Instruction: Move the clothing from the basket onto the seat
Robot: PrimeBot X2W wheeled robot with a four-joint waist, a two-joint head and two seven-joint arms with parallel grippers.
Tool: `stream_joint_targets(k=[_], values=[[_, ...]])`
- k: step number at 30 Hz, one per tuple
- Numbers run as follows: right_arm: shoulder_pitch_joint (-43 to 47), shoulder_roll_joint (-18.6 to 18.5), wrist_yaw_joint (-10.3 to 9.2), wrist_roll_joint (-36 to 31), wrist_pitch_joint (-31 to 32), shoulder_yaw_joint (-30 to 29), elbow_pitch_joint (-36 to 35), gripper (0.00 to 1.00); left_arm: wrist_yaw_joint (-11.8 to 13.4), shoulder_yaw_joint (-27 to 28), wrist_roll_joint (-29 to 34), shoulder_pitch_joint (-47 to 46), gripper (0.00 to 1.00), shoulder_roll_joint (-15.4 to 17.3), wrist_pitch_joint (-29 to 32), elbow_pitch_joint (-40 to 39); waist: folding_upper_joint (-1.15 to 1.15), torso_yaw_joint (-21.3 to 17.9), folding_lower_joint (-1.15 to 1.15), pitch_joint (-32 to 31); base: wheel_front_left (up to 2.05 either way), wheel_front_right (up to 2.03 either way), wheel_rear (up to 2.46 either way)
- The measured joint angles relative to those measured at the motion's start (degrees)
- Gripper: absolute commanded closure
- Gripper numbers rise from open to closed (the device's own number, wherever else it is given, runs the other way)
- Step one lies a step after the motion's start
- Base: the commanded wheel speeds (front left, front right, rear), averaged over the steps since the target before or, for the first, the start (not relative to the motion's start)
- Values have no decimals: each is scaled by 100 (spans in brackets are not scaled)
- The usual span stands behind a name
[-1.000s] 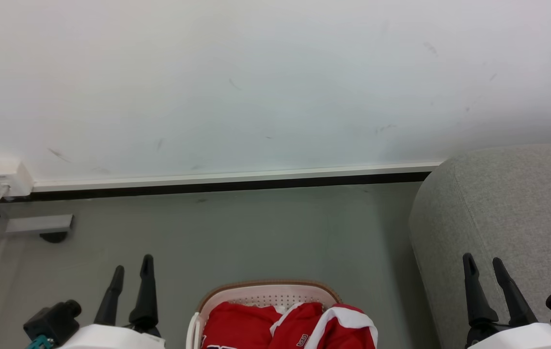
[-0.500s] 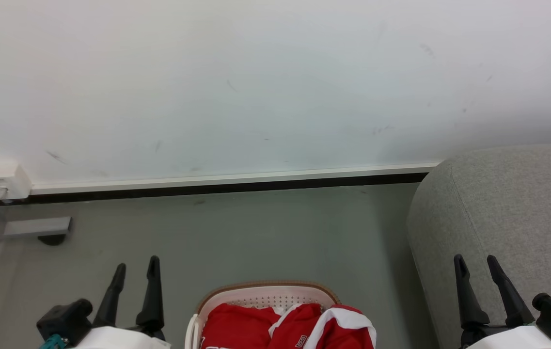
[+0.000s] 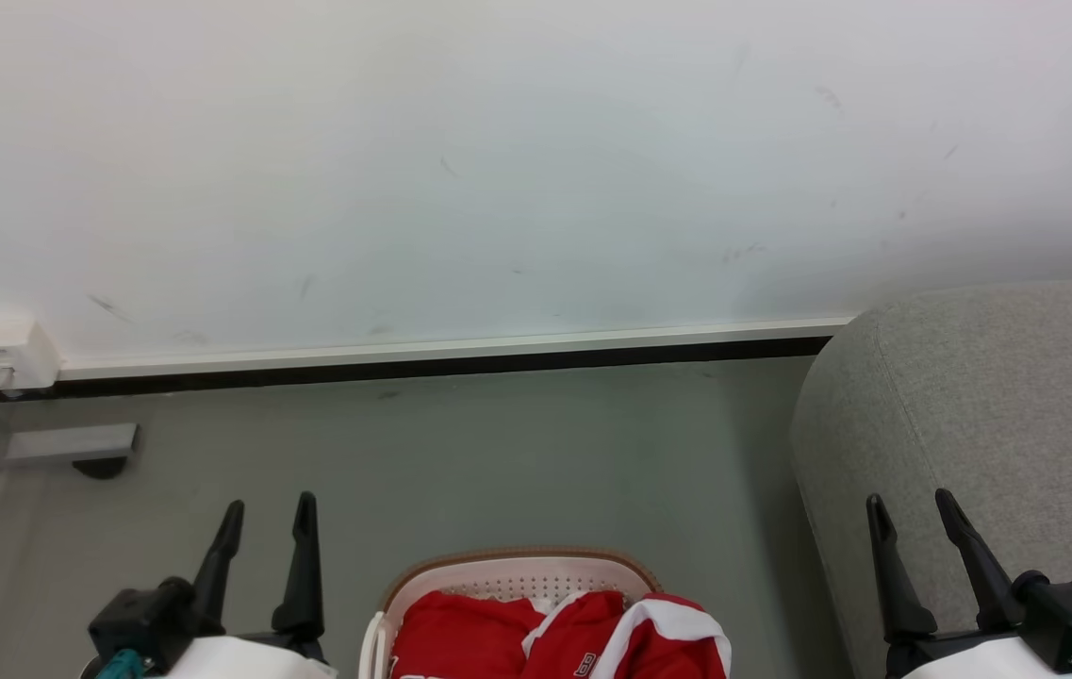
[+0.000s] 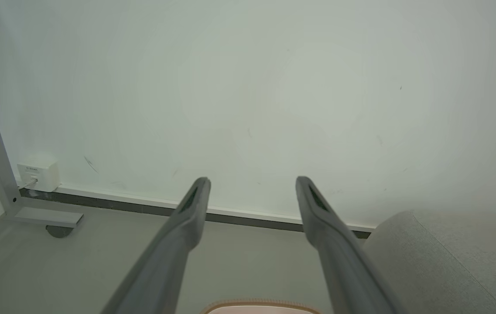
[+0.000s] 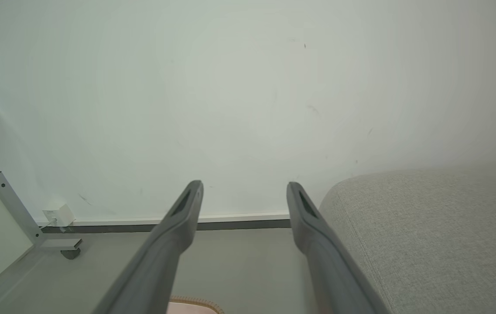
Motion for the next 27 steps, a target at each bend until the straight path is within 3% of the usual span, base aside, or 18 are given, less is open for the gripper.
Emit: stream_joint_targets(k=[27], values=[[2,24,0,-1125,-299,112,-88,0,32,-38,1152,1,0,1,-296,-131,0,-36,0,10,0,0,0]])
